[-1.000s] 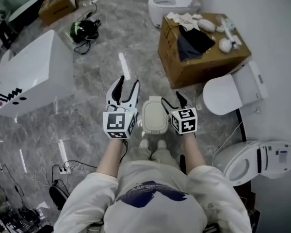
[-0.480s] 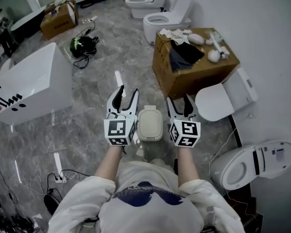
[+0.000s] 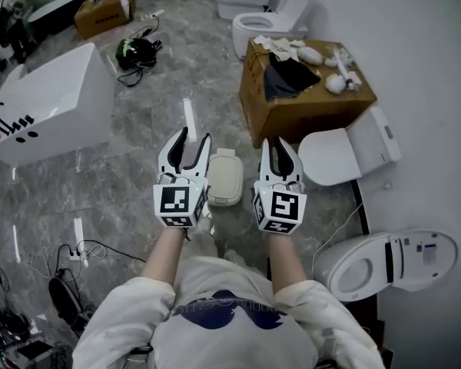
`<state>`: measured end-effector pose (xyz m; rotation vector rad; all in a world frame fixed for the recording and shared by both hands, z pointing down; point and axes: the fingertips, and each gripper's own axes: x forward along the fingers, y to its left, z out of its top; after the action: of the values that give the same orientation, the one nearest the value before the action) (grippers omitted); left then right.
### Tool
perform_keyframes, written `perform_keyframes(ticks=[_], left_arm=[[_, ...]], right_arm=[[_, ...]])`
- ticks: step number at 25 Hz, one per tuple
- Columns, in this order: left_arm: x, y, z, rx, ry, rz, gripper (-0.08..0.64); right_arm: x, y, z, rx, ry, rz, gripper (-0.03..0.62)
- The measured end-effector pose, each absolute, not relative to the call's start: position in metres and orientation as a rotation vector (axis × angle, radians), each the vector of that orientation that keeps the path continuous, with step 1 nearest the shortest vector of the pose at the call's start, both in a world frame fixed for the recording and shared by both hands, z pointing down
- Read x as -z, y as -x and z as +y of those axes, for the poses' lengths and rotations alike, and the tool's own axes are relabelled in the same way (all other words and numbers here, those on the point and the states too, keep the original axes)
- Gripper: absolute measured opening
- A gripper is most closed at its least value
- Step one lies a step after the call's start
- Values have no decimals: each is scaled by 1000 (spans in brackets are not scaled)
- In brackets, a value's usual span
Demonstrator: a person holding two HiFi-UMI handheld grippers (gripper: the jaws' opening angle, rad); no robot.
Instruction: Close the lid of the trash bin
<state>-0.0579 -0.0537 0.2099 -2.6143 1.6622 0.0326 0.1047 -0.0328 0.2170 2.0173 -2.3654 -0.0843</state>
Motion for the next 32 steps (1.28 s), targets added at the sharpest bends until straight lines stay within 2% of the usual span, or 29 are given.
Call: perform_keyframes(ticks=[12,20,23,25,32], left_arm=[[-190,27,-6,-31,2592,1603,173],[-187,36,-11,-52,2594,1584,171],[-183,41,-10,-90,2577,1590,94],[-181,43,-10,-114,2562,1595,1],[-177,47,-16,-121,2547,1598,0]], right_arm=[[-203,-119,9,125,-2070,-2404,9],[-195,-121,11,186,-2138,-2366,6],[-190,-119,11,219,-2133,-2363,6],[-190,-119,10,223,-2132,-2366,6],[-188,-117,1,239,-2119,-2367,6]])
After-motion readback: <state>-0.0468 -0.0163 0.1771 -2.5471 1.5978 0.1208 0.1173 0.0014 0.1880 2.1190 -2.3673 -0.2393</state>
